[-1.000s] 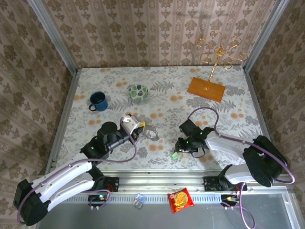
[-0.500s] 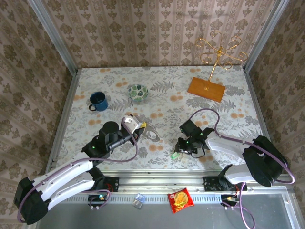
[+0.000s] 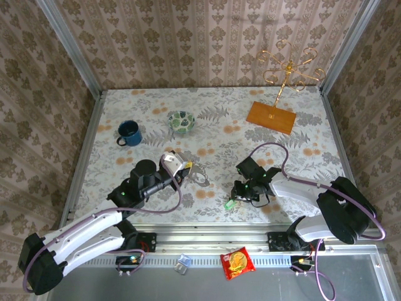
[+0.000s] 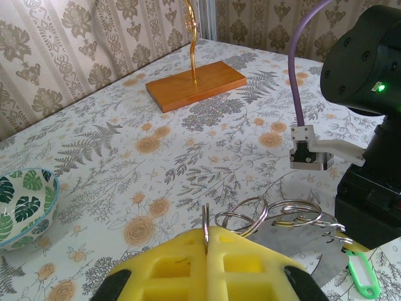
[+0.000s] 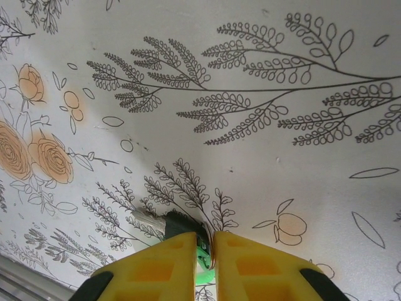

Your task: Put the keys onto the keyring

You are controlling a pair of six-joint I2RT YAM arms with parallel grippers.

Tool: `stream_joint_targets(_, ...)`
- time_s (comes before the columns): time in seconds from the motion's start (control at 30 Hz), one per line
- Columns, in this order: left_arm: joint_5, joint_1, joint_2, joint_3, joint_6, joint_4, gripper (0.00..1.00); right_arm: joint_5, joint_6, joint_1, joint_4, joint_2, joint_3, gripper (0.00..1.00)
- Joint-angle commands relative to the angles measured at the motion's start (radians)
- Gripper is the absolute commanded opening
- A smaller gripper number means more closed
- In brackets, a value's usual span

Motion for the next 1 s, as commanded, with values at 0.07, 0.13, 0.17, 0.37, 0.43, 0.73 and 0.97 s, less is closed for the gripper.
stream_joint_targets(0.07,0.018,-0.01,-0.005,0.027,0.02,0.016,0.0,0.006,-0.005,-0.009,-0.007,0.009,-0.012,0.15)
stream_joint_targets(0.13,0.017,-0.009,-0.005,0.026,0.02,0.017,0.0,0.006,-0.009,-0.011,-0.007,0.009,-0.01,0.14)
stream_joint_targets(0.17,0.017,-0.01,-0.005,0.026,0.02,0.017,0.0,0.006,-0.009,-0.011,-0.007,0.009,-0.009,0.13)
stream_joint_targets(0.37,0.02,-0.012,-0.005,0.026,0.023,0.015,0.0,0.003,-0.016,-0.012,-0.01,0.009,-0.008,0.07)
stream_joint_targets(0.43,0.021,-0.011,-0.005,0.026,0.023,0.013,0.0,0.002,-0.02,-0.014,-0.012,0.01,-0.009,0.05)
stream_joint_targets(0.73,0.023,-0.013,-0.005,0.032,0.031,-0.008,0.0,0.005,-0.083,-0.023,-0.041,-0.019,-0.008,0.0)
stream_joint_targets(0.97,0.026,-0.017,0.015,0.027,0.02,0.005,0.0,-0.006,-0.259,-0.023,-0.053,-0.222,-0.012,0.0)
